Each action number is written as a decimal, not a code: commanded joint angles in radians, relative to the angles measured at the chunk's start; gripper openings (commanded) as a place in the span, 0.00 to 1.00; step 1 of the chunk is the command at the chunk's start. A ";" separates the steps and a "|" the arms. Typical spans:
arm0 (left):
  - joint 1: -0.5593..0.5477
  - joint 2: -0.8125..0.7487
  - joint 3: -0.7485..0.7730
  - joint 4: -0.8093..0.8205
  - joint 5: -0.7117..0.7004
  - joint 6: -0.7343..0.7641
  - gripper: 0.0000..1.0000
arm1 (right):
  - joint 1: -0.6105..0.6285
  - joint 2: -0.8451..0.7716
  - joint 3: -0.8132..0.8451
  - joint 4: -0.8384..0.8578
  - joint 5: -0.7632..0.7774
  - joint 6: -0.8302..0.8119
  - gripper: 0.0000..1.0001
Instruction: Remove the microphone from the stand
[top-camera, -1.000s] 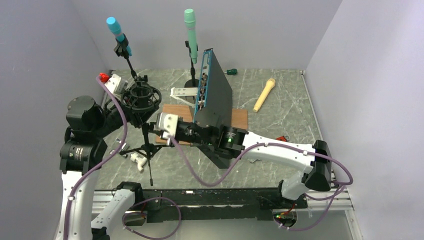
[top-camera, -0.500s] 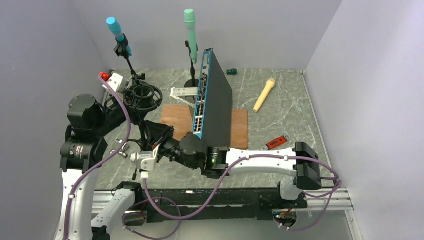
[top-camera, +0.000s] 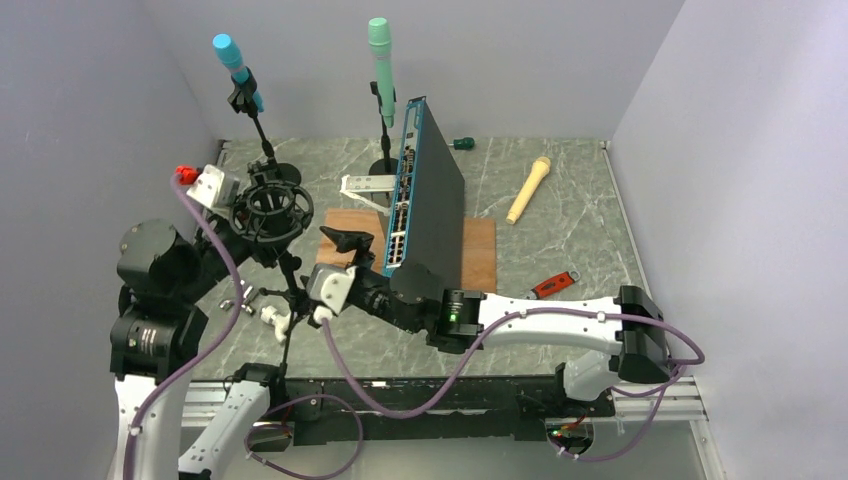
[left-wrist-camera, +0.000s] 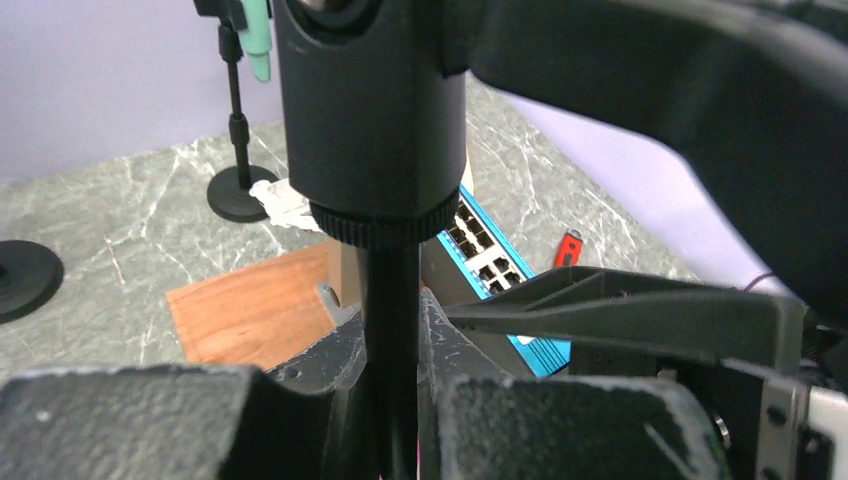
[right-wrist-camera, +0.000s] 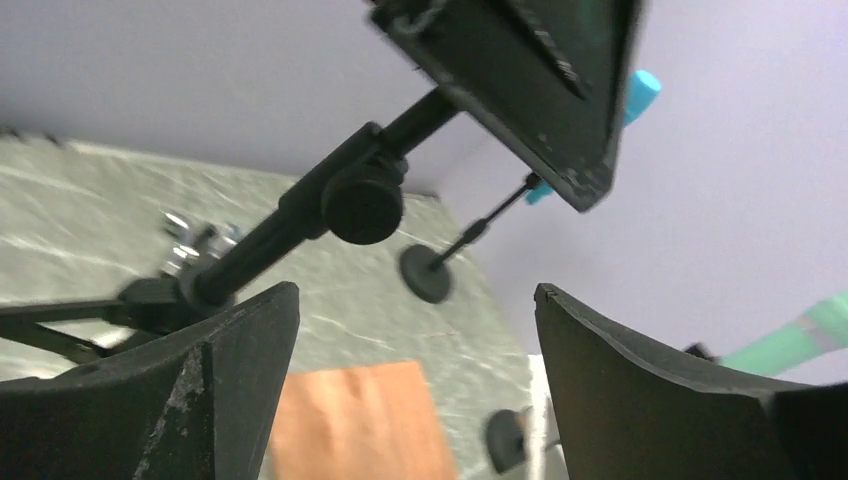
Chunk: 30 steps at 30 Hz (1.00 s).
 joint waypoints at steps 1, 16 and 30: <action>-0.002 -0.073 -0.049 0.169 -0.108 -0.063 0.00 | -0.021 -0.079 -0.008 0.009 -0.053 0.490 0.91; -0.002 -0.157 -0.194 0.335 -0.346 -0.028 0.00 | -0.270 0.014 0.200 -0.175 -0.460 1.448 0.77; -0.002 -0.128 -0.221 0.370 -0.313 -0.047 0.00 | -0.268 0.108 0.257 -0.154 -0.471 1.556 0.69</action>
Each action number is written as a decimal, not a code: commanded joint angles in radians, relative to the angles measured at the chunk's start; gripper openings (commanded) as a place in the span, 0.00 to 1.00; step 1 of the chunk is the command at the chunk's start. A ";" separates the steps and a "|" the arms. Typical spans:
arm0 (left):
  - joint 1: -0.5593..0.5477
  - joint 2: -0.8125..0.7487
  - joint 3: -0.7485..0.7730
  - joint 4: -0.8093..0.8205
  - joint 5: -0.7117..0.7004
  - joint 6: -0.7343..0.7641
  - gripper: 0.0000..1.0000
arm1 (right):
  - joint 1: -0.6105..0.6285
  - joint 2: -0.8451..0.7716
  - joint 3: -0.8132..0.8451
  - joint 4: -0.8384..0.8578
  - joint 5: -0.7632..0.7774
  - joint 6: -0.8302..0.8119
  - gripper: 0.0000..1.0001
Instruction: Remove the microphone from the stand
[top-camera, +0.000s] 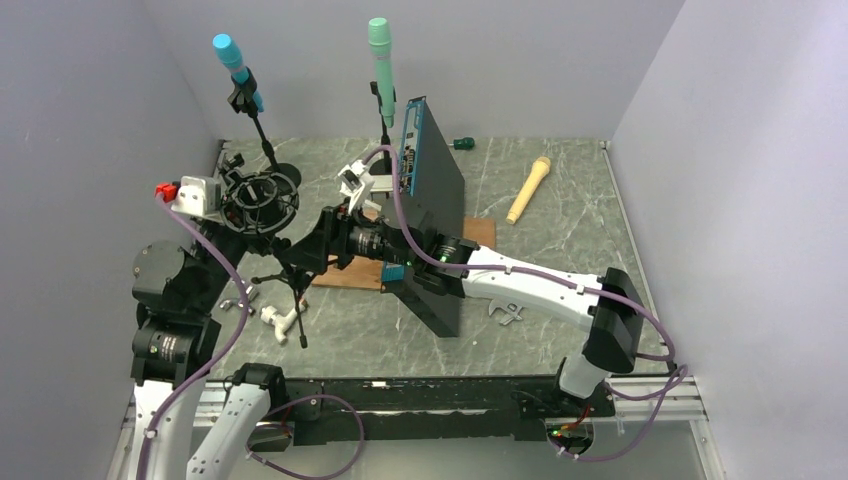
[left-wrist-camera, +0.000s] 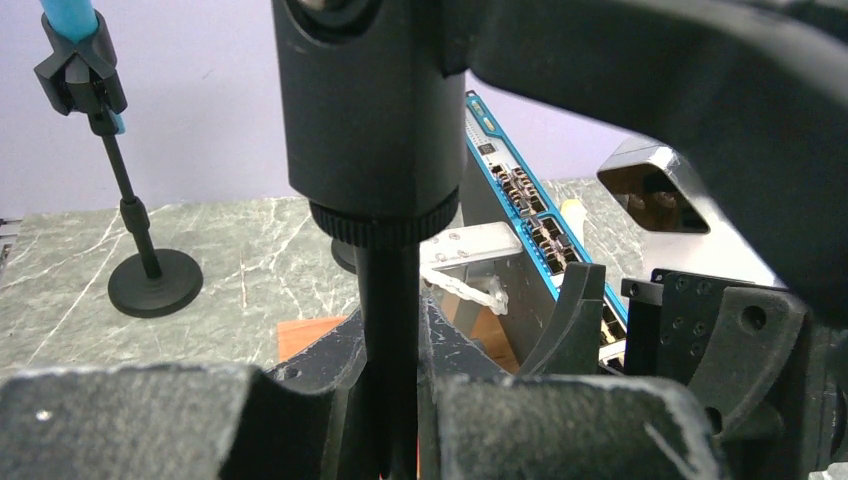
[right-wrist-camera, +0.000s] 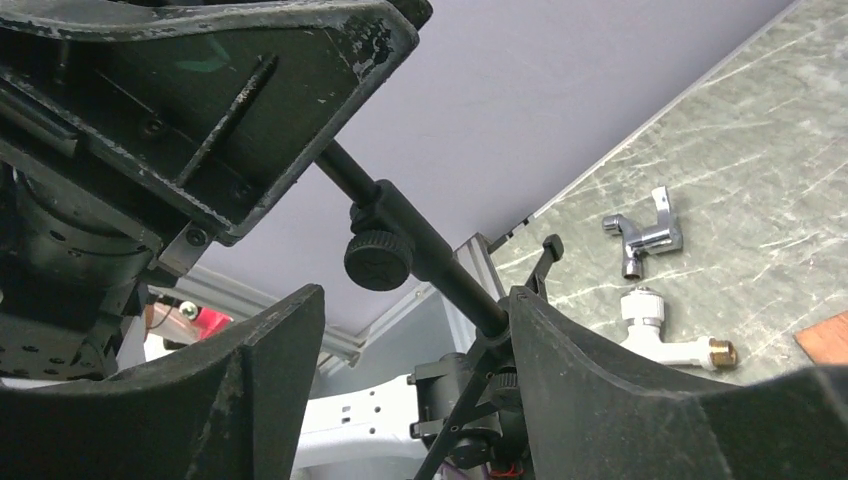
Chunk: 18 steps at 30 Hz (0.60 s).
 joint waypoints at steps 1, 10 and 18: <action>-0.002 0.007 0.005 0.108 0.025 -0.019 0.00 | 0.002 0.000 0.068 0.022 0.020 0.018 0.67; -0.002 0.017 -0.002 0.099 0.040 -0.016 0.00 | 0.001 0.047 0.123 0.006 0.007 0.006 0.39; -0.002 0.022 0.022 0.073 0.025 -0.014 0.00 | 0.019 0.057 0.125 -0.058 0.055 -0.098 0.26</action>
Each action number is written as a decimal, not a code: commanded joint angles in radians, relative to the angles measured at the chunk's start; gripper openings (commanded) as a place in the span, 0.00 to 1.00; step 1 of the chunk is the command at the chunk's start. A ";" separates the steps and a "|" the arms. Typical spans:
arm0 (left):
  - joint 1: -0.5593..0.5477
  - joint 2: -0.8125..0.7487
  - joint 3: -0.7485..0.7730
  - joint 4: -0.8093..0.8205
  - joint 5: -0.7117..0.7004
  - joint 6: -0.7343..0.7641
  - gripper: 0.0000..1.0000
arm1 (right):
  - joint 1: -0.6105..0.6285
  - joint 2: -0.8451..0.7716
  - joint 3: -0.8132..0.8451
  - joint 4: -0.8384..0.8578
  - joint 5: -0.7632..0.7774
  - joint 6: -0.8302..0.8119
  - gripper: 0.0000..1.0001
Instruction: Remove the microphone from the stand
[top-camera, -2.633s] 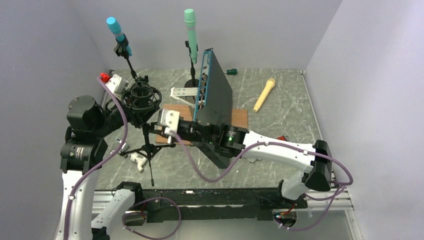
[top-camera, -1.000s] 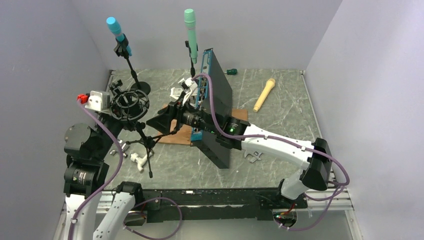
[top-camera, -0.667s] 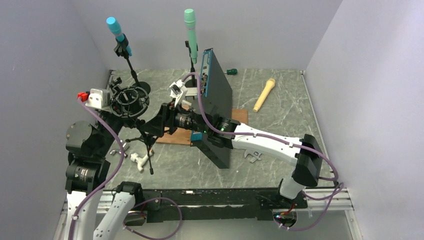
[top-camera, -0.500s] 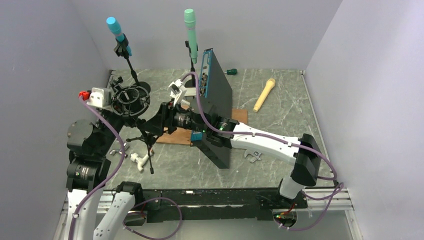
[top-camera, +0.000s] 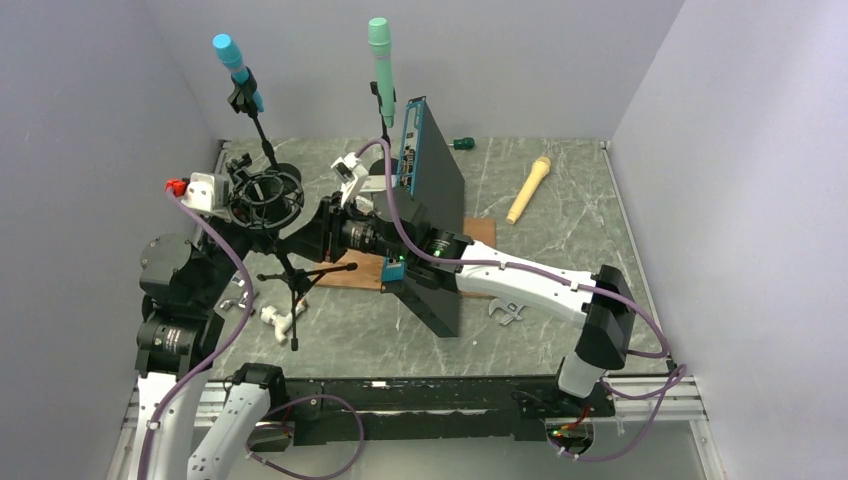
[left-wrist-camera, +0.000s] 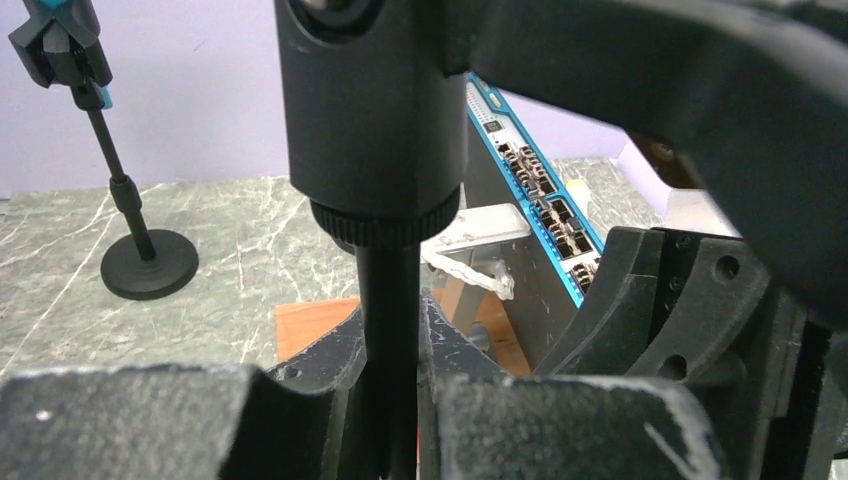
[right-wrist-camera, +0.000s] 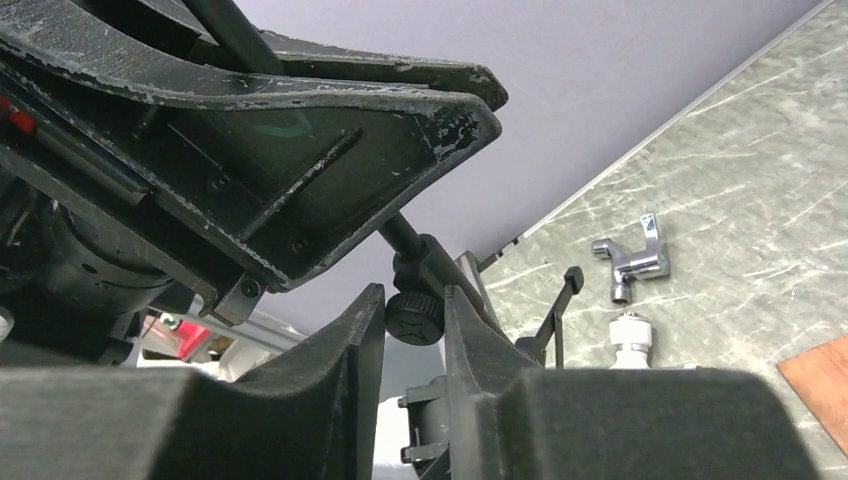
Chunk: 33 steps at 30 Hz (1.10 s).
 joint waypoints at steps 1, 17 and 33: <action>-0.003 0.000 0.040 0.074 0.004 -0.017 0.00 | 0.020 0.007 0.044 -0.041 0.053 -0.088 0.34; -0.003 0.021 0.068 0.010 -0.014 -0.031 0.00 | 0.127 0.002 0.100 -0.131 0.274 -0.517 0.16; -0.003 0.009 0.071 -0.075 -0.005 -0.070 0.00 | 0.206 -0.006 -0.087 0.244 0.292 -1.543 0.21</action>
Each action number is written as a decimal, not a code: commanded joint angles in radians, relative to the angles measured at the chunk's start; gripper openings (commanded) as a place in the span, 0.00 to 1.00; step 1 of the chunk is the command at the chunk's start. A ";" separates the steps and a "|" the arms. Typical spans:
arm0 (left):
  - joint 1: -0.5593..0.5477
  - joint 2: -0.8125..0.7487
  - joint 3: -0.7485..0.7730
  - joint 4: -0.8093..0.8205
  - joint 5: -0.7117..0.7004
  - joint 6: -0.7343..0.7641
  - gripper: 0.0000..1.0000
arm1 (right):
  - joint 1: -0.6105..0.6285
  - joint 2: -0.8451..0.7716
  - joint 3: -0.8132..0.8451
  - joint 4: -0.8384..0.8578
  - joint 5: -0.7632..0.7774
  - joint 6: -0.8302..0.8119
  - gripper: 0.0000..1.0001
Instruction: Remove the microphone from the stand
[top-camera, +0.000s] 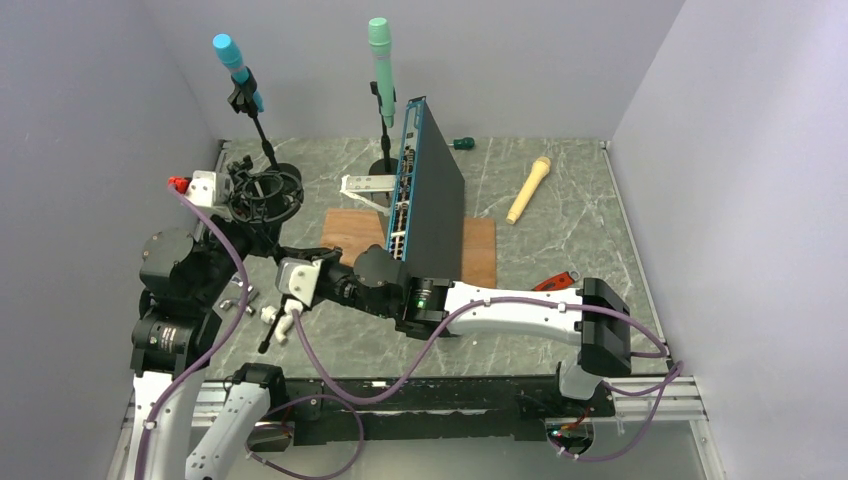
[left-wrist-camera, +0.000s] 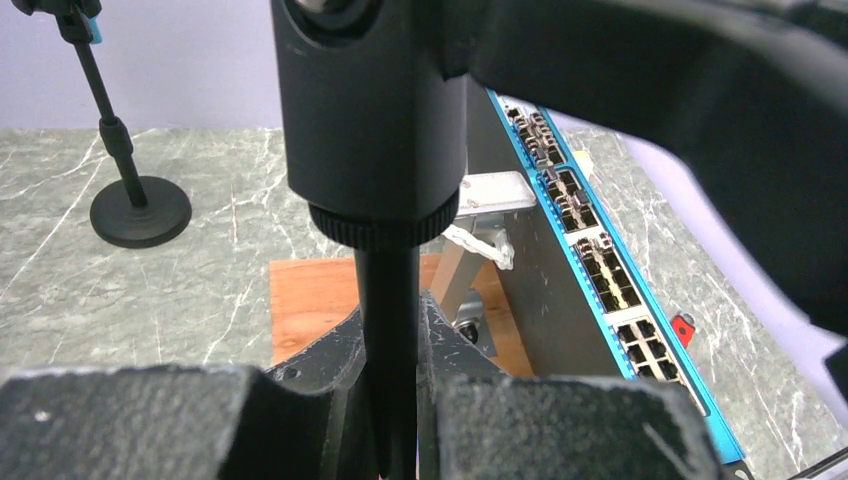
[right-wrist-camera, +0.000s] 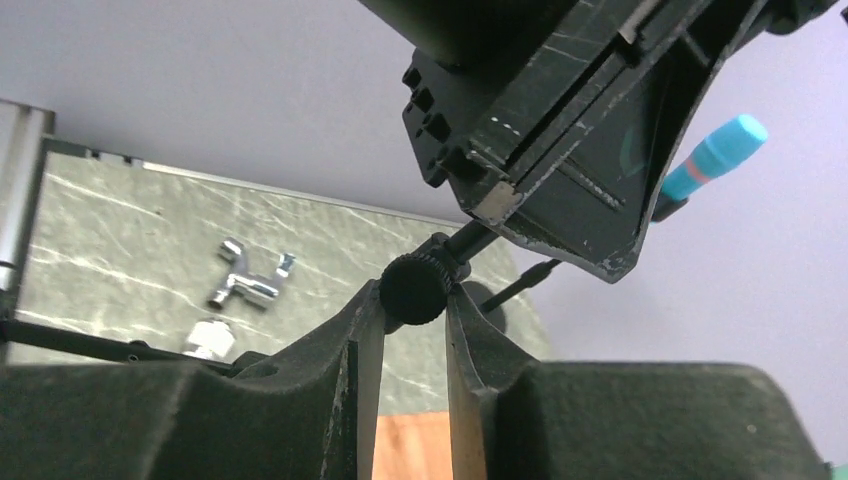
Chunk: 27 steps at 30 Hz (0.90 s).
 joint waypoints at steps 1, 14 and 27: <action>-0.002 -0.013 0.019 0.063 0.006 -0.043 0.00 | -0.012 -0.014 0.018 0.092 -0.005 -0.182 0.26; -0.002 0.009 -0.016 0.054 -0.243 0.016 0.00 | -0.024 -0.398 -0.306 0.089 0.098 0.204 0.88; 0.006 0.213 -0.215 0.545 -0.751 0.110 0.00 | -0.291 -0.928 -0.644 -0.004 0.112 0.464 0.97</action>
